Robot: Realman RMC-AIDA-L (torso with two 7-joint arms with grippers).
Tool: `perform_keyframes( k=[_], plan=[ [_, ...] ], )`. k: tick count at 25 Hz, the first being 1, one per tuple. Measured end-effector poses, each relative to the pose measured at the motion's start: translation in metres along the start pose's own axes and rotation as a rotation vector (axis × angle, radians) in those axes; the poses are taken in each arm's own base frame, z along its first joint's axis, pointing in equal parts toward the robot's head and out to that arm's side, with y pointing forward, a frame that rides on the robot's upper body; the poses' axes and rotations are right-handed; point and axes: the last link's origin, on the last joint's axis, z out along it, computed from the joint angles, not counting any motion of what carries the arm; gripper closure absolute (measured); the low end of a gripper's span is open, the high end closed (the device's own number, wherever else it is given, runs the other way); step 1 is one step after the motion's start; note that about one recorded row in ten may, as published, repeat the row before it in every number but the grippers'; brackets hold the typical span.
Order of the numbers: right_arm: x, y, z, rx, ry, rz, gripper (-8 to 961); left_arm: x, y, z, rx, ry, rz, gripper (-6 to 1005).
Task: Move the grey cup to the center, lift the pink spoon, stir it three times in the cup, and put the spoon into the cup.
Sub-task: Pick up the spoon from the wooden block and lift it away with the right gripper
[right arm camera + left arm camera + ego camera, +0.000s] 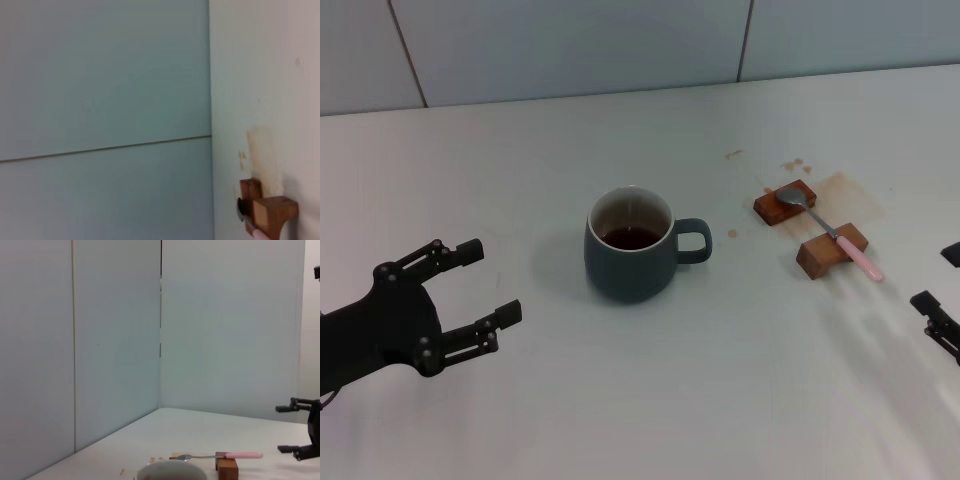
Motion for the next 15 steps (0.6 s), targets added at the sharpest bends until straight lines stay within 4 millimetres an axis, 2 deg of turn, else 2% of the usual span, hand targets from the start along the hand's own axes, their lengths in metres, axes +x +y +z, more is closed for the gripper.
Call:
perform_keyframes(
  k=[15],
  plan=[
    [0.001, -0.001, 0.031, 0.054, 0.048, -0.036, 168, 0.002, 0.001, 0.001, 0.013, 0.032, -0.002, 165]
  ],
)
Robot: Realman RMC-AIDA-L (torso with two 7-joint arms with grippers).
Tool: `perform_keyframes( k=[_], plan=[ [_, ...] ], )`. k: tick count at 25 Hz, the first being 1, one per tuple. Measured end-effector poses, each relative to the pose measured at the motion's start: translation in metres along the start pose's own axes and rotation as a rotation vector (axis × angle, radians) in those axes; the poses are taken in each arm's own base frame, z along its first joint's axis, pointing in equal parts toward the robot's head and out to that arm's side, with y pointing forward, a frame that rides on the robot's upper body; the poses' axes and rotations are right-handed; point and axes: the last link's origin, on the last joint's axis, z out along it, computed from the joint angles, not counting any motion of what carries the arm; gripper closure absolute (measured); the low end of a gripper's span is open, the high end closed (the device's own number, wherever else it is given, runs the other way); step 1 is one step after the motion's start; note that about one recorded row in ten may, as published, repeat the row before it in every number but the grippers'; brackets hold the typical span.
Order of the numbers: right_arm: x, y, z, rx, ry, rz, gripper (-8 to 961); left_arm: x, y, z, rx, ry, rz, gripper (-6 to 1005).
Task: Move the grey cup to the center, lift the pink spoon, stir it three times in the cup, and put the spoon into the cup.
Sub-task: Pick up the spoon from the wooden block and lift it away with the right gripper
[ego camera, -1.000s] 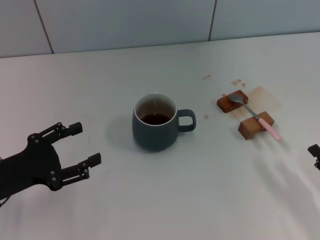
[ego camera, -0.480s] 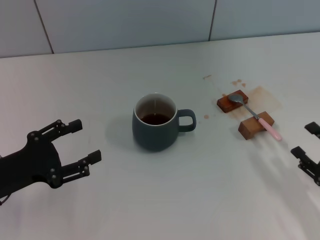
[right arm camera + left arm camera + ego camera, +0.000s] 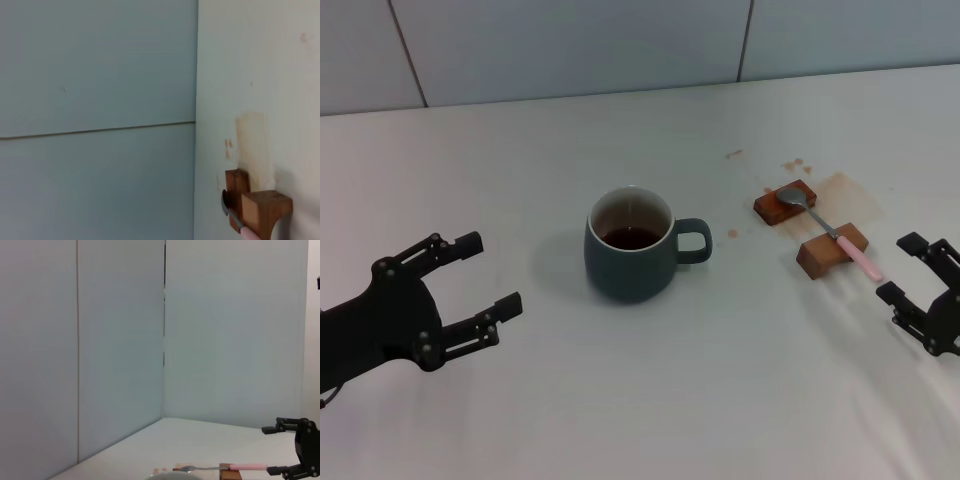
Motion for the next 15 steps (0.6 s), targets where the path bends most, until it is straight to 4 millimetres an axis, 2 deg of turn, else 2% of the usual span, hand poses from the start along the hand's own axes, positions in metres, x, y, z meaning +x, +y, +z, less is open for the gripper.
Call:
perform_keyframes(
  k=[15],
  plan=[
    [-0.002, 0.000, 0.017, 0.031, 0.005, -0.012, 187, 0.000, 0.001, -0.002, 0.009, 0.006, -0.004, 165]
  ],
)
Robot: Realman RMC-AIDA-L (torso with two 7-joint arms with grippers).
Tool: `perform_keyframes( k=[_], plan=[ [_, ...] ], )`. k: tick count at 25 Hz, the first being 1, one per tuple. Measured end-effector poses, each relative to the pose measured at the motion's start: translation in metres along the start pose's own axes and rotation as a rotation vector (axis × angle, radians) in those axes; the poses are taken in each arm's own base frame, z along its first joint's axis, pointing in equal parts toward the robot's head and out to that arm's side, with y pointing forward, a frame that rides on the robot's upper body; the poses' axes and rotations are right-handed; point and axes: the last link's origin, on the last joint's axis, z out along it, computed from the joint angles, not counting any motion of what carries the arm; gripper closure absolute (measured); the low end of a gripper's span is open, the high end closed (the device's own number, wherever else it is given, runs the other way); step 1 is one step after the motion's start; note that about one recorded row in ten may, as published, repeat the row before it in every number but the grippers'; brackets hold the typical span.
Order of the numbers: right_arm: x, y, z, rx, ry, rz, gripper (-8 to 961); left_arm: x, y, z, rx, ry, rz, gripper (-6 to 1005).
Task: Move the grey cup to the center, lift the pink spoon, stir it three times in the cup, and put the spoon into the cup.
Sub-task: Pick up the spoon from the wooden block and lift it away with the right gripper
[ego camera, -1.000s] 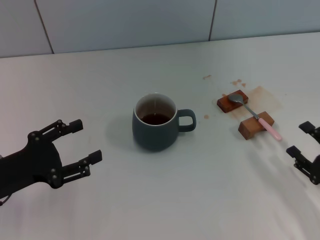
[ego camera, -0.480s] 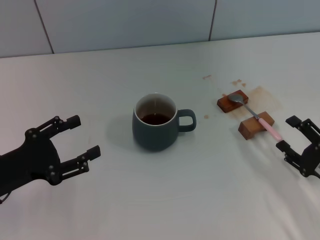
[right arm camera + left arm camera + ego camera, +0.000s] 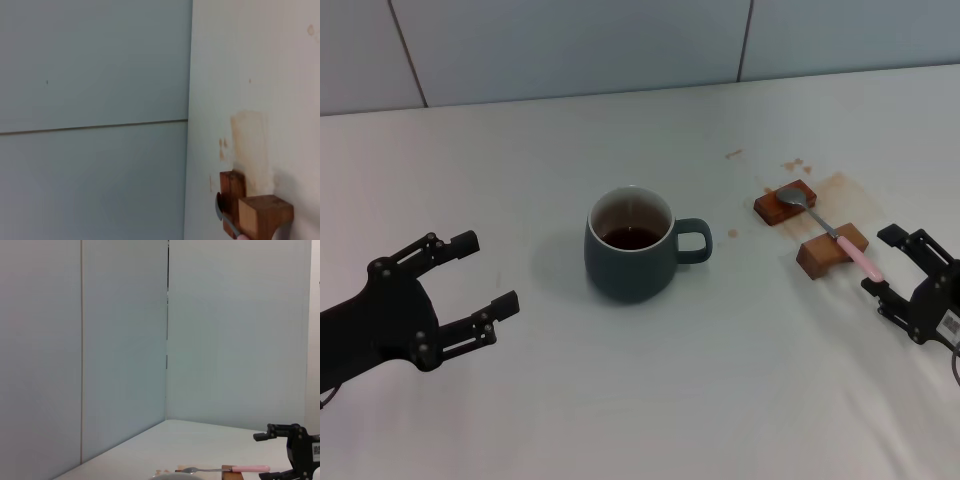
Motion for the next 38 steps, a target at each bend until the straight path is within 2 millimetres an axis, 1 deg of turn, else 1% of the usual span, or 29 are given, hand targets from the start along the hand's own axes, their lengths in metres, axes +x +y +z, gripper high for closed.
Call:
perform_keyframes(
  k=[20, 38],
  plan=[
    [-0.001, 0.007, 0.019, 0.004, 0.027, -0.023, 212, 0.001, 0.001, -0.001, 0.009, 0.024, 0.003, 164],
    [-0.002, 0.005, 0.020, 0.019, 0.020, -0.025, 234, 0.002, 0.001, -0.001, 0.015, 0.031, 0.004, 164]
  ],
)
